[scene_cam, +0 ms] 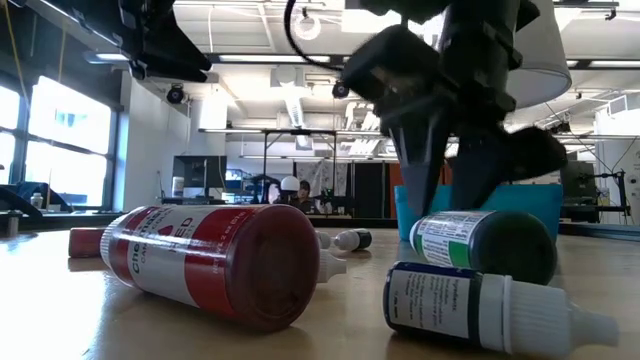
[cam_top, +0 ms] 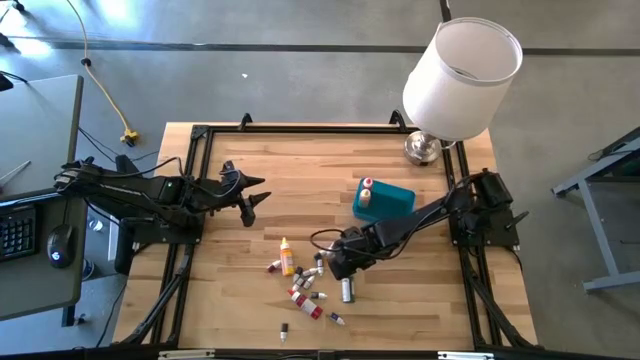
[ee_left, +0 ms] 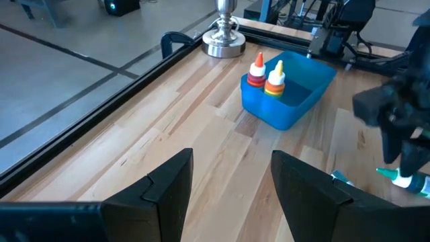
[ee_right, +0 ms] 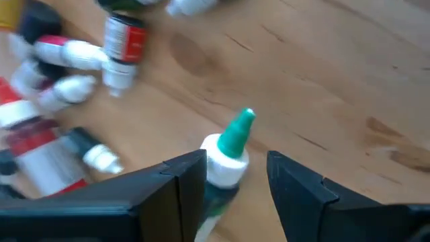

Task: Pick & Place food coloring
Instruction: Put the large green food coloring bottle into the blue bin

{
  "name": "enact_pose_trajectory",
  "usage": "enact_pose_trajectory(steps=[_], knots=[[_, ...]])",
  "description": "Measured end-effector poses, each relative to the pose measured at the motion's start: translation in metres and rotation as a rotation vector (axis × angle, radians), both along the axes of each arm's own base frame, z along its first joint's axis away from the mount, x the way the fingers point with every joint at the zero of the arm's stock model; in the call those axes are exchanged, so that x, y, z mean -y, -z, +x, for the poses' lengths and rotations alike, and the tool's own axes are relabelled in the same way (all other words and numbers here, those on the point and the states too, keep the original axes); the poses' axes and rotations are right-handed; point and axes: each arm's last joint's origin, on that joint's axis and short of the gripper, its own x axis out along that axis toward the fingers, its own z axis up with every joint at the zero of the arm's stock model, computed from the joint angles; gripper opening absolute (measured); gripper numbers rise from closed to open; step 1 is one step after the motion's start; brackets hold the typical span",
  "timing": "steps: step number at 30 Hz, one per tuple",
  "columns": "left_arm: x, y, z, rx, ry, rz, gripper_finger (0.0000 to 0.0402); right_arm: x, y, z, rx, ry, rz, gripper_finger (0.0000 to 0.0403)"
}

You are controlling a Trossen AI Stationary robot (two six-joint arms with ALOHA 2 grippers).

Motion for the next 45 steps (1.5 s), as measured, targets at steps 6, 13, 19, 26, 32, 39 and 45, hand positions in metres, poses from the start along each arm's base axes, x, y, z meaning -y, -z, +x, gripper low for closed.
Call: enact_pose_trajectory(steps=[6,13,19,26,32,39,45], knots=[[0.0,0.0,0.0,0.0,0.001,-0.001,0.0198,-0.003,0.016,0.007,0.01,-0.034,0.011,0.0149],[0.0,0.0,0.0,0.0,0.001,-0.001,0.0198,-0.003,0.017,0.006,-0.019,-0.043,0.029,0.0149],[0.0,0.0,0.0,0.0,0.001,-0.001,0.0198,-0.004,0.015,0.004,-0.07,-0.034,0.091,0.0149],[0.0,0.0,0.0,0.0,0.001,-0.001,0.0198,-0.01,0.017,-0.006,-0.175,0.005,0.093,0.0149],[0.0,0.0,0.0,0.0,0.001,0.0,0.0198,-0.018,0.017,-0.009,-0.194,0.033,0.103,0.0147],[0.0,0.0,0.0,0.0,0.001,0.0,0.0198,-0.021,0.016,-0.01,-0.179,0.013,0.069,0.0117],[0.0,0.0,0.0,0.0,0.0,0.0,0.0198,-0.018,0.016,-0.008,-0.131,-0.059,0.018,0.0115]])
